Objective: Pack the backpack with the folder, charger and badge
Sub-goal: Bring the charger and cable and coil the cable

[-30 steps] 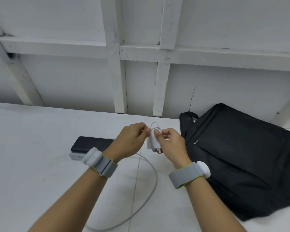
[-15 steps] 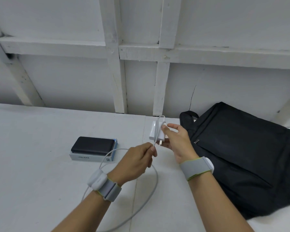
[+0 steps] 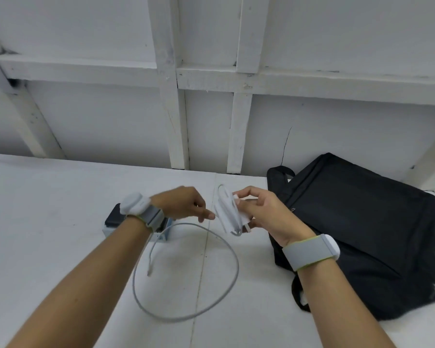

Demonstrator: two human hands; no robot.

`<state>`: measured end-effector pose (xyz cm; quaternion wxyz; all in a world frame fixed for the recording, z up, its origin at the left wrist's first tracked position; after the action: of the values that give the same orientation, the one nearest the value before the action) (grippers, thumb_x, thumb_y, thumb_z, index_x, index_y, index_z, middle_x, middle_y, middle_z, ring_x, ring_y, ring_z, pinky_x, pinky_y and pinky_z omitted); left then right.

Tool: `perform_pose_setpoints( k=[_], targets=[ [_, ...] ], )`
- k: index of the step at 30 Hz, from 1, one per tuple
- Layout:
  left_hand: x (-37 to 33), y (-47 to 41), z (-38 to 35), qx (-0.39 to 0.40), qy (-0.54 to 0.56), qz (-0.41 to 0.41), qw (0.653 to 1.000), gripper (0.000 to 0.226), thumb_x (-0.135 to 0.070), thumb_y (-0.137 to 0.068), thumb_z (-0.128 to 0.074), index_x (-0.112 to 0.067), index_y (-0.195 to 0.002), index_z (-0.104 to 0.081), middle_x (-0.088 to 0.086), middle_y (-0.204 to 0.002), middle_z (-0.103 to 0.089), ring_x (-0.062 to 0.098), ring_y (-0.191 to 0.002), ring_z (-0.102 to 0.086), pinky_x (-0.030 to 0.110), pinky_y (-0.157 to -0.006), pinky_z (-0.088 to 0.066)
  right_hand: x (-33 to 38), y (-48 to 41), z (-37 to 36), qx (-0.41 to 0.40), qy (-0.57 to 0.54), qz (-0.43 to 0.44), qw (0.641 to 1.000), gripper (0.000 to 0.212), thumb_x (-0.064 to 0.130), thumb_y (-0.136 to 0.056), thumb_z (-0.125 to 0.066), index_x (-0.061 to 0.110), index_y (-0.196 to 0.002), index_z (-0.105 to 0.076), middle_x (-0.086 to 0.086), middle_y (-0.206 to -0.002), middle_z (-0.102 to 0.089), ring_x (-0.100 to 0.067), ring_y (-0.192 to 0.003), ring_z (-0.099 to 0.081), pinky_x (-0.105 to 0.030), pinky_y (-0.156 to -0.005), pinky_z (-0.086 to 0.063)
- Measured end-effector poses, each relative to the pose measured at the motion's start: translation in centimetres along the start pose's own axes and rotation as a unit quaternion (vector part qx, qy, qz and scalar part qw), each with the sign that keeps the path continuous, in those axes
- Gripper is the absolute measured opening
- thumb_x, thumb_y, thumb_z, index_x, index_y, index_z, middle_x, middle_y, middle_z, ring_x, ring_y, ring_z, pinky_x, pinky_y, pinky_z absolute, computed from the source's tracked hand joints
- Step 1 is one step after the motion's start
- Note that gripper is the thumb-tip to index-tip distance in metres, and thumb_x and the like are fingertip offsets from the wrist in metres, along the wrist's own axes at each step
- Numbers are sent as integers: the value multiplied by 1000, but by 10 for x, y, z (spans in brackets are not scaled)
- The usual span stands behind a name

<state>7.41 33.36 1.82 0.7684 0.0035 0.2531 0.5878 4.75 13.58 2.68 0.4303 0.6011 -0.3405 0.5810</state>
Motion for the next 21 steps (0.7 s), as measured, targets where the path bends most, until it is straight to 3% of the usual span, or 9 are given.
perform_pose_setpoints(
  k=[3,6,9,13,16,19,21],
  targets=[
    [-9,1,31,-36,-33,4,999,31,-52,-85,-65,-24,-74,-72,-4,-79,-69,14,-77,-61,28,-68,-47,-9,0,-3,-3,80,-11,997,8,20,-92,-66,13,-92,-63,-6,-71,-69,-25,-54,-58,-36,-54,-53],
    [-24,10,48,-78,-33,4,996,29,-46,-92,-60,-23,-78,-69,-1,-89,-70,17,-88,-63,31,-73,-48,-18,-4,0,-84,185,3,979,10,30,-87,-67,24,-84,-60,3,-74,-69,-17,-51,-60,-38,-58,-56],
    [-40,21,45,-122,-27,-1,992,29,-38,-98,-52,-19,-81,-66,0,-88,-68,19,-84,-60,29,-70,-42,-19,-3,0,-108,254,28,961,8,34,-87,-64,29,-88,-58,7,-82,-68,-1,-47,-55,-25,-54,-49],
    [-51,31,32,-195,0,3,981,31,-36,-100,-45,-16,-87,-65,3,-92,-67,26,-91,-58,34,-77,-45,-17,-2,0,-142,266,53,952,13,33,-91,-61,23,-97,-56,5,-92,-67,0,-44,-56,-9,-45,-39],
    [-62,41,6,-241,57,-16,969,30,-34,-102,-40,-15,-93,-60,3,-84,-64,30,-89,-58,38,-78,-45,-17,-6,2,-210,196,61,956,12,31,-90,-63,23,-94,-55,0,-93,-69,-9,-47,-64,-15,-52,-47],
    [-77,49,-26,-285,127,-38,949,31,-32,-104,-34,-16,-95,-59,4,-83,-66,28,-82,-58,43,-78,-46,-19,-11,0,-252,0,50,966,13,28,-90,-65,18,-91,-58,-14,-96,-70,-23,-55,-69,-44,-62,-61],
    [-81,51,-40,-315,176,-45,932,31,-32,-104,-33,-17,-94,-58,1,-76,-65,21,-68,-53,44,-73,-46,-17,-13,-4,-266,-68,49,960,12,25,-91,-65,15,-92,-57,-18,-95,-70,-21,-56,-69,-45,-63,-60]
  ],
)
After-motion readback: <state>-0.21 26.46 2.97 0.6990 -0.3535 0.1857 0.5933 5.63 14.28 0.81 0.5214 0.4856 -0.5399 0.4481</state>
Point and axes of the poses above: each hand's wrist, its own y-axis away from the middle knuckle, its own z-axis out of the back of the hand, x = y × z, the point moved 4 cm from there along -y, towards the middle knuckle
